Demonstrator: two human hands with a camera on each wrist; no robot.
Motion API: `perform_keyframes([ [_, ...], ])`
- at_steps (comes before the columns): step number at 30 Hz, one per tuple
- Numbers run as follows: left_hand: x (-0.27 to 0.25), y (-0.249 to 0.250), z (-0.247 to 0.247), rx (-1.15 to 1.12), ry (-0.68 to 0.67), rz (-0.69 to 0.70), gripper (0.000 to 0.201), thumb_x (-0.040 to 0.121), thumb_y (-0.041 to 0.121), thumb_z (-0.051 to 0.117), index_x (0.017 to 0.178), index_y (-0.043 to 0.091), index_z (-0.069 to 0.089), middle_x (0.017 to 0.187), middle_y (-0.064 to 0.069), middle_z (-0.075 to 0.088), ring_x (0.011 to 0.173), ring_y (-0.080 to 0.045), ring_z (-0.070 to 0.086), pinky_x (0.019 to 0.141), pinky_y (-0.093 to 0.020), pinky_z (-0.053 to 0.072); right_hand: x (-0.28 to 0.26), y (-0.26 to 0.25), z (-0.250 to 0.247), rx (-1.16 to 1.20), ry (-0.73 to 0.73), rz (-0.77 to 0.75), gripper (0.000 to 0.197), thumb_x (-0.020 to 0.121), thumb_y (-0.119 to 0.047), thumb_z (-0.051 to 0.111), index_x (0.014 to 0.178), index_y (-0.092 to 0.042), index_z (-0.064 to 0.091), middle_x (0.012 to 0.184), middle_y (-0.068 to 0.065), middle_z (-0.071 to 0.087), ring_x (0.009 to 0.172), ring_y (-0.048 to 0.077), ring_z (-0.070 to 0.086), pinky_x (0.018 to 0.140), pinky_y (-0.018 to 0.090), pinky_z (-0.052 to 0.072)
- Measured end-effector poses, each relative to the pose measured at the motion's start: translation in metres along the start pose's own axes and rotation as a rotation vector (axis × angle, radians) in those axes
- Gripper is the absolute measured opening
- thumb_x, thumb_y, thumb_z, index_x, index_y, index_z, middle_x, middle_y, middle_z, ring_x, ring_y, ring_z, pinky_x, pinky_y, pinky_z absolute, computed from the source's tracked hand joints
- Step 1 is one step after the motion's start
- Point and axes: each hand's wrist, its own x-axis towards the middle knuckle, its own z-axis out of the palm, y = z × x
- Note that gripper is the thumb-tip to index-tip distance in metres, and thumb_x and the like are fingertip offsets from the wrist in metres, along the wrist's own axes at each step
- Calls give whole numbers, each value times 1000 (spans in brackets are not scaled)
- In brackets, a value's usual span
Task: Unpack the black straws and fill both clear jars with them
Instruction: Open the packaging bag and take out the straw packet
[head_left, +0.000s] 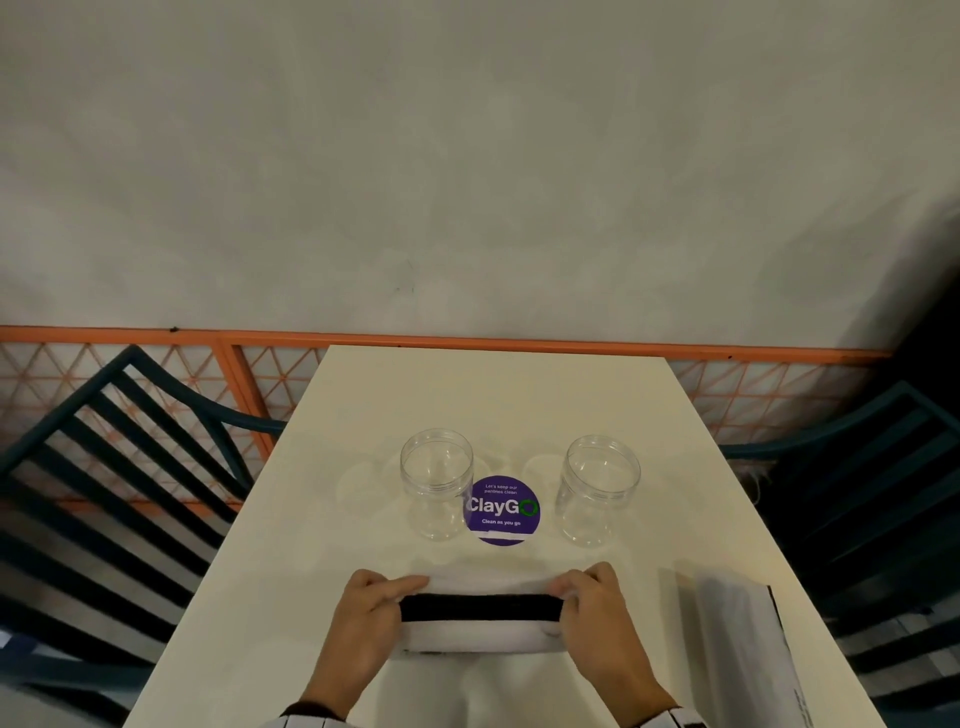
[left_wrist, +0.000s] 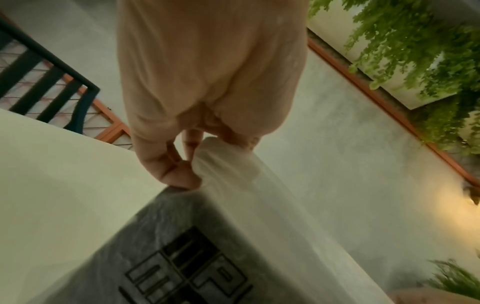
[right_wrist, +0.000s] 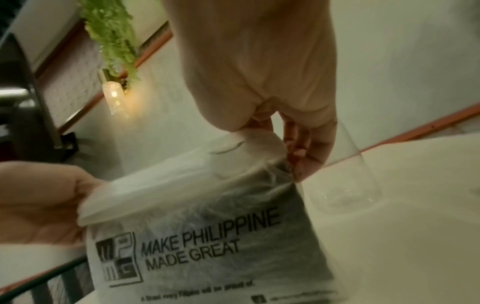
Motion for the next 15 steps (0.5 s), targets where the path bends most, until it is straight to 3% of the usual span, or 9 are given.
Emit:
perform_keyframes([
  [2, -1, 3, 3, 60, -8, 46, 55, 84, -11, 34, 78, 35, 62, 91, -3, 44, 88, -11, 48, 73, 2, 33, -2, -7, -2, -114, 10, 42, 14, 86, -13, 53, 97, -19, 58, 107, 3, 43, 99, 19, 46, 88, 27, 47],
  [4, -1, 7, 2, 132, 31, 113, 50, 83, -10, 39, 87, 33, 65, 92, 0, 45, 87, -13, 51, 73, -1, 36, -2, -17, -10, -285, 31, -43, 25, 58, -17, 77, 78, -22, 64, 90, 2, 53, 80, 21, 53, 64, 30, 49],
  [5, -2, 10, 1, 154, 54, 141, 46, 83, -8, 42, 93, 28, 68, 92, 2, 46, 85, -12, 52, 71, -3, 38, -1, -22, -11, -350, 60, -133, 28, 50, -18, 81, 72, -23, 65, 83, 0, 55, 74, 20, 56, 60, 29, 49],
  [7, -3, 19, -2, 173, 83, 208, 38, 82, -6, 47, 97, 20, 70, 92, 6, 49, 85, -8, 54, 67, -4, 39, -1, -40, -9, -251, -27, -348, 23, 68, -21, 72, 91, -23, 66, 97, 0, 58, 93, 20, 56, 80, 32, 48],
  [9, -6, 29, -4, 193, 97, 304, 34, 81, -4, 51, 96, 20, 70, 92, 10, 51, 90, 4, 52, 65, -2, 38, 0, -55, -3, -141, -119, -501, 32, 83, -22, 57, 115, -22, 58, 117, 0, 54, 113, 17, 47, 98, 27, 37],
  [12, -10, 40, -6, 242, 103, 427, 31, 80, 1, 56, 97, 24, 70, 94, 14, 53, 96, 8, 48, 68, -1, 38, 5, -72, 5, -110, -163, -584, 46, 85, -23, 54, 131, -22, 46, 127, 2, 52, 118, 17, 44, 103, 23, 32],
  [15, -15, 50, -8, 232, 112, 496, 28, 79, 9, 60, 97, 29, 69, 96, 19, 56, 100, 2, 49, 75, -4, 41, 8, -79, 8, -49, -144, -605, 49, 86, -35, 47, 131, -19, 44, 129, 3, 52, 119, 15, 45, 98, 13, 28],
])
